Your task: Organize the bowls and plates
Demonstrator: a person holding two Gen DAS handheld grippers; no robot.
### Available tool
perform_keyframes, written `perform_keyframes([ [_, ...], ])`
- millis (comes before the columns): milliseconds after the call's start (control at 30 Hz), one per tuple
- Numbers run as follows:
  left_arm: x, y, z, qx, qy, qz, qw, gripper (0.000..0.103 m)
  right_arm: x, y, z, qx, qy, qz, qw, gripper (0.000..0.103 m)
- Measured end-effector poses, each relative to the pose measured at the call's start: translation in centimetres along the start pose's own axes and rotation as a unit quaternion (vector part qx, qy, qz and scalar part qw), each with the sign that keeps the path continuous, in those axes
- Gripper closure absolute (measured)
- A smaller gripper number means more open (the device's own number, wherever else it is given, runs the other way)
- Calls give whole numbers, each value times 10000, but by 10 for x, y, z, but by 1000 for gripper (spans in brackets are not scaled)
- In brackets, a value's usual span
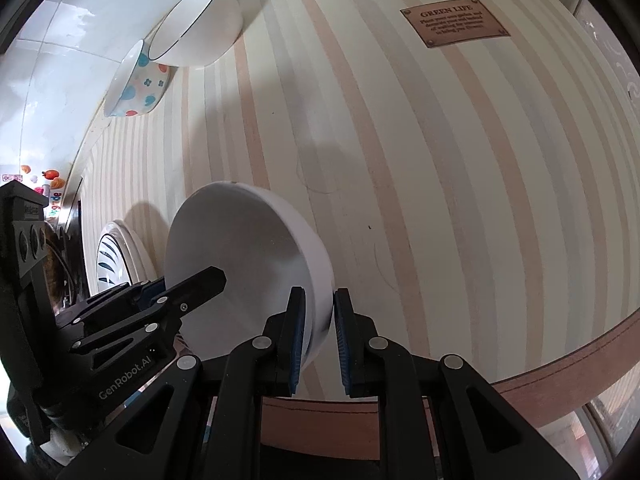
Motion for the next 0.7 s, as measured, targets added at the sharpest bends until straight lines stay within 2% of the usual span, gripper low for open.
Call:
perform_keyframes([
  [300,-2,3,-2,-9,92,35,10000,84,1,3,3,16,191,162,9997,86],
  [433,-33,7,1,-67,-93,-80,9999,84,-23,-4,7,144,255,307,9991,86],
  [533,-84,17,26,-311,-636,-250,9972,84,-61,-10,22,225,-53,405,9989,77],
  [567,-96,20,36,-388,-776,-296,9958,83,-74,-11,30,221,-186,401,9988,69],
  [633,-117,29,63,-553,-1061,-346,9922,72,-94,-9,50,198,-438,478,9977,59],
  [667,-124,35,81,-641,-1213,-353,9899,71,-106,-5,68,168,-614,572,9963,51],
  [700,-126,41,99,-735,-1293,-324,9883,71,-111,-3,81,132,-706,598,9956,50],
])
Point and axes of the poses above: each gripper's, at about its wrist camera, not at the fingertips, and x roughly the way its jaws point, y to its left, z to its top, the point moved 9 cm from there along x, roughly the way its jaws point, and after that the axes turned 9 degrees about -x, right-handed, at the moved point
